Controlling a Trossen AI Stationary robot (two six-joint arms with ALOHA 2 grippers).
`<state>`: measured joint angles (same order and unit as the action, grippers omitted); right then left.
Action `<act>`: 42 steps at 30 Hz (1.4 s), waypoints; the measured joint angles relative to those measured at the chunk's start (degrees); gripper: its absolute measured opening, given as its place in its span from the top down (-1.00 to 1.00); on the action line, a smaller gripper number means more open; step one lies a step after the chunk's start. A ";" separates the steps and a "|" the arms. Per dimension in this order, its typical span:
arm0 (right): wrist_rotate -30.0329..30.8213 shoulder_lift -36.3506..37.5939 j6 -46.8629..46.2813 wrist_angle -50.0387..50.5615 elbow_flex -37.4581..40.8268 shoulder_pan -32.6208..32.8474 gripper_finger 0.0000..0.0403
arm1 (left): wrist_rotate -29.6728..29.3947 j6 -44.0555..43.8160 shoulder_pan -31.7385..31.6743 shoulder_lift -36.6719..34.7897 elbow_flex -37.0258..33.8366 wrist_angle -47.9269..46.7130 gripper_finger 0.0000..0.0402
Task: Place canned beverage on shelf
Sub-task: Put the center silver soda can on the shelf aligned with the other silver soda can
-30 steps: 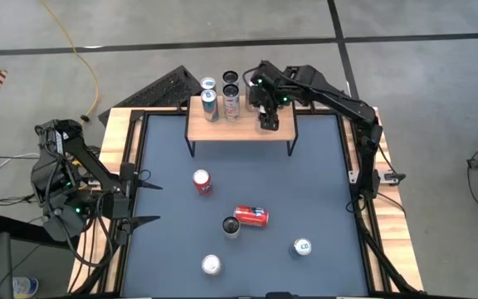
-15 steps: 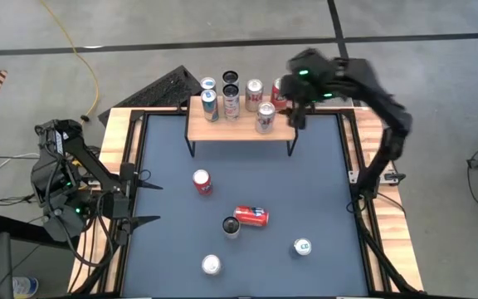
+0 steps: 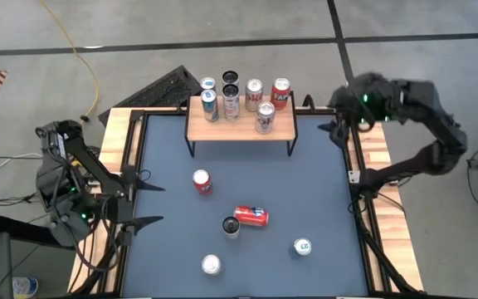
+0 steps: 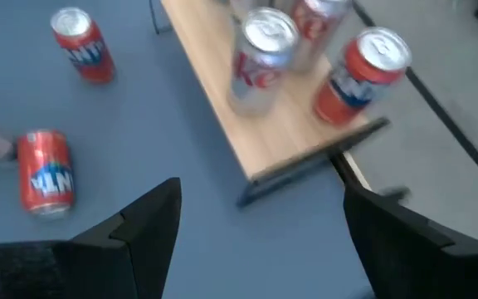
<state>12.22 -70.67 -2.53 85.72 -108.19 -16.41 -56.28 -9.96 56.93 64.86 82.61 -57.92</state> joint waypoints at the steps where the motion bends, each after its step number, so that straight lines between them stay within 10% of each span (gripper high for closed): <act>1: 0.18 2.66 -0.48 -3.40 5.32 0.59 -0.56 | -0.35 0.52 0.00 0.00 -0.60 0.68 -0.64; 9: -0.05 18.02 -2.63 -37.38 40.24 3.47 -0.56 | 0.48 3.22 0.02 0.02 -1.80 7.37 -0.64; 18: 11.05 17.49 -4.77 -57.05 59.29 5.67 -0.48 | 1.43 0.46 0.02 0.69 -1.82 8.21 -0.64; 33: 13.45 2.84 4.39 -75.04 61.69 4.23 -0.27 | -1.21 0.52 0.09 2.70 -1.84 8.35 -0.64; 42: 13.42 0.17 5.54 -76.04 61.69 3.46 0.33 | -1.41 0.62 0.09 2.78 -1.84 8.35 -0.64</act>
<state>25.65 -70.50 3.01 9.68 -46.50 -12.95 -57.69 -9.34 57.01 67.64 80.77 -49.56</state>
